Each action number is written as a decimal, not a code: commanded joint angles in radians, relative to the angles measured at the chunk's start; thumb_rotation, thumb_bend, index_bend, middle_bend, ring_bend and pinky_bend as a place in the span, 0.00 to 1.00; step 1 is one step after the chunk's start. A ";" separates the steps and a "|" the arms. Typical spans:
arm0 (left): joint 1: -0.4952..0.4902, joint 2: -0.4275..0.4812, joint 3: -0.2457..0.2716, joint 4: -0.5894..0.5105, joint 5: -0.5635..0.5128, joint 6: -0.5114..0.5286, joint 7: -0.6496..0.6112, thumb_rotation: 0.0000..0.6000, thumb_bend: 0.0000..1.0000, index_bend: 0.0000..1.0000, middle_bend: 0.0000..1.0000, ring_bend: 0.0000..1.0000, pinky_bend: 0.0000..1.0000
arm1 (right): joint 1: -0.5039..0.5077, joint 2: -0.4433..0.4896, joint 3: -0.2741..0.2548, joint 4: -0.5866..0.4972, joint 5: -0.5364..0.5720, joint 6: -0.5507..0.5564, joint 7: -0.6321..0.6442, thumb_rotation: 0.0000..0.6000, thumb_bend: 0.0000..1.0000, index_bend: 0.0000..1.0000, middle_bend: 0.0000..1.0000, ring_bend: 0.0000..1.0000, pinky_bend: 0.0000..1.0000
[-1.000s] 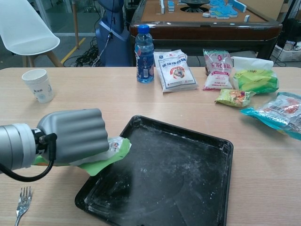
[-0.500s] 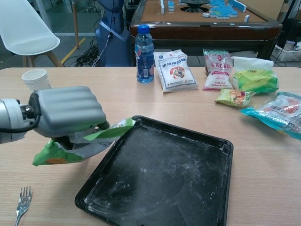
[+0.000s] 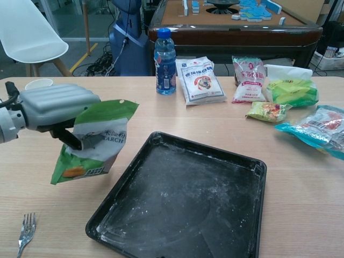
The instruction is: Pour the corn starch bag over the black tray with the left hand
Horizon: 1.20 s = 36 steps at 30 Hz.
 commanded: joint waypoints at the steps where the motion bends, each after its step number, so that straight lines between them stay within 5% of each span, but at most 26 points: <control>1: 0.059 -0.065 -0.043 0.140 0.086 0.057 -0.177 1.00 0.48 0.53 0.88 0.82 0.74 | 0.002 0.000 0.001 -0.001 0.001 -0.002 -0.002 1.00 0.18 0.09 0.26 0.13 0.13; 21: 0.088 -0.182 -0.068 0.373 0.147 -0.041 -0.353 1.00 0.46 0.49 0.77 0.71 0.73 | 0.009 -0.004 0.004 0.002 0.015 -0.018 -0.002 1.00 0.18 0.09 0.26 0.13 0.13; 25: 0.089 -0.169 -0.065 0.347 0.149 -0.069 -0.355 1.00 0.41 0.39 0.65 0.58 0.67 | 0.008 -0.004 0.004 0.005 0.017 -0.018 0.000 1.00 0.18 0.09 0.26 0.13 0.13; 30: 0.090 -0.135 -0.074 0.281 0.131 -0.106 -0.329 1.00 0.36 0.16 0.36 0.35 0.53 | 0.009 -0.006 0.004 0.009 0.018 -0.021 0.003 1.00 0.18 0.09 0.26 0.13 0.13; 36: 0.099 -0.082 -0.089 0.171 0.097 -0.135 -0.285 1.00 0.36 0.01 0.18 0.22 0.41 | 0.010 -0.008 0.005 0.014 0.018 -0.021 0.008 1.00 0.18 0.09 0.26 0.13 0.12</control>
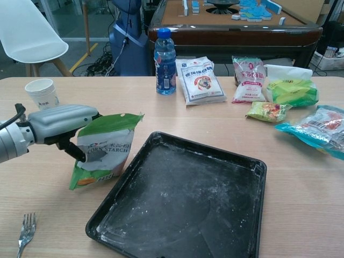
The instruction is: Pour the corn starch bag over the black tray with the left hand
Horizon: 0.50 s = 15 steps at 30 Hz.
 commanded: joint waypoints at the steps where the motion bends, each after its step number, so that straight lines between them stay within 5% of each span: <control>1: 0.006 0.041 -0.009 -0.070 -0.023 -0.023 0.029 1.00 0.36 0.00 0.17 0.21 0.40 | 0.000 0.000 0.000 0.001 0.000 0.000 0.001 1.00 0.18 0.09 0.26 0.13 0.12; 15: 0.041 0.177 0.000 -0.281 -0.080 -0.058 0.152 1.00 0.36 0.00 0.09 0.15 0.30 | 0.008 -0.008 -0.001 0.017 -0.004 -0.010 0.017 1.00 0.18 0.09 0.26 0.13 0.12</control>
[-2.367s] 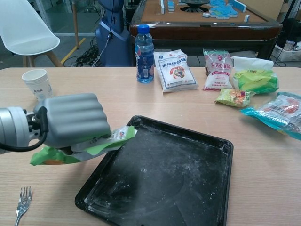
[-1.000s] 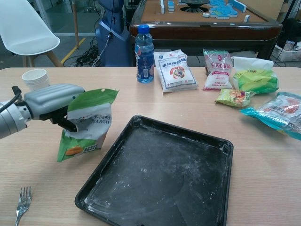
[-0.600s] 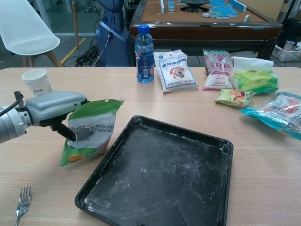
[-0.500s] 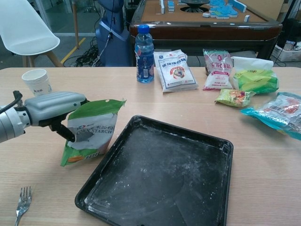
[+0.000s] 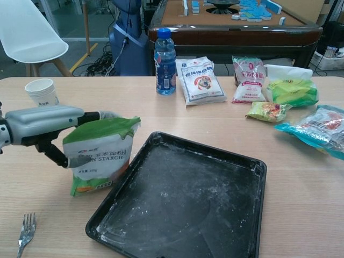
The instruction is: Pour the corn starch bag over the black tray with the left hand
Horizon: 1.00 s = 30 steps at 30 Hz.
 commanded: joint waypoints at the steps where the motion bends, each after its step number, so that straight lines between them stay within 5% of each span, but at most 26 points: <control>1: 0.012 0.022 0.002 -0.028 -0.010 0.000 0.019 1.00 0.36 0.00 0.09 0.14 0.30 | 0.001 -0.001 0.000 0.001 -0.001 0.000 0.001 1.00 0.18 0.09 0.26 0.13 0.12; 18: 0.051 0.137 0.001 -0.148 -0.042 0.007 0.096 1.00 0.36 0.00 0.06 0.11 0.24 | 0.003 -0.004 0.000 0.012 0.002 -0.005 0.009 1.00 0.18 0.09 0.26 0.13 0.12; 30: 0.145 0.269 0.014 -0.249 -0.037 0.117 0.093 1.00 0.36 0.00 0.04 0.10 0.21 | 0.016 0.005 0.003 0.003 -0.002 -0.015 -0.003 1.00 0.18 0.09 0.26 0.13 0.12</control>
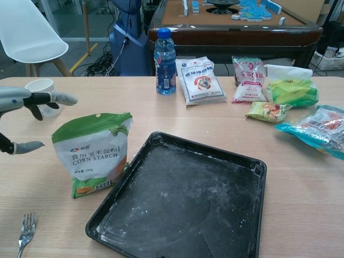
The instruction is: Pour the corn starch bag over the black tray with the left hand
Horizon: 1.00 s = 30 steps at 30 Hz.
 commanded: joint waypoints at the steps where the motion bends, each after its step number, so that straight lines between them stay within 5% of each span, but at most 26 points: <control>1: 0.038 0.051 0.010 -0.045 0.009 0.044 -0.010 1.00 0.36 0.00 0.04 0.10 0.21 | 0.002 0.003 0.000 -0.006 -0.002 -0.001 -0.006 1.00 0.18 0.09 0.26 0.13 0.12; 8: 0.137 0.112 -0.009 -0.068 -0.014 0.196 0.001 1.00 0.36 0.00 0.04 0.10 0.20 | 0.012 0.026 -0.007 -0.039 -0.005 -0.024 -0.029 1.00 0.18 0.09 0.26 0.13 0.12; 14: 0.228 0.067 -0.046 0.014 -0.098 0.325 0.024 1.00 0.36 0.00 0.04 0.10 0.20 | 0.034 0.066 -0.027 -0.095 -0.023 -0.079 -0.031 1.00 0.18 0.10 0.26 0.13 0.12; 30: 0.419 0.013 -0.014 0.021 -0.060 0.518 0.061 1.00 0.36 0.00 0.04 0.10 0.20 | 0.083 0.083 -0.064 -0.135 -0.143 -0.097 -0.023 1.00 0.18 0.13 0.29 0.13 0.12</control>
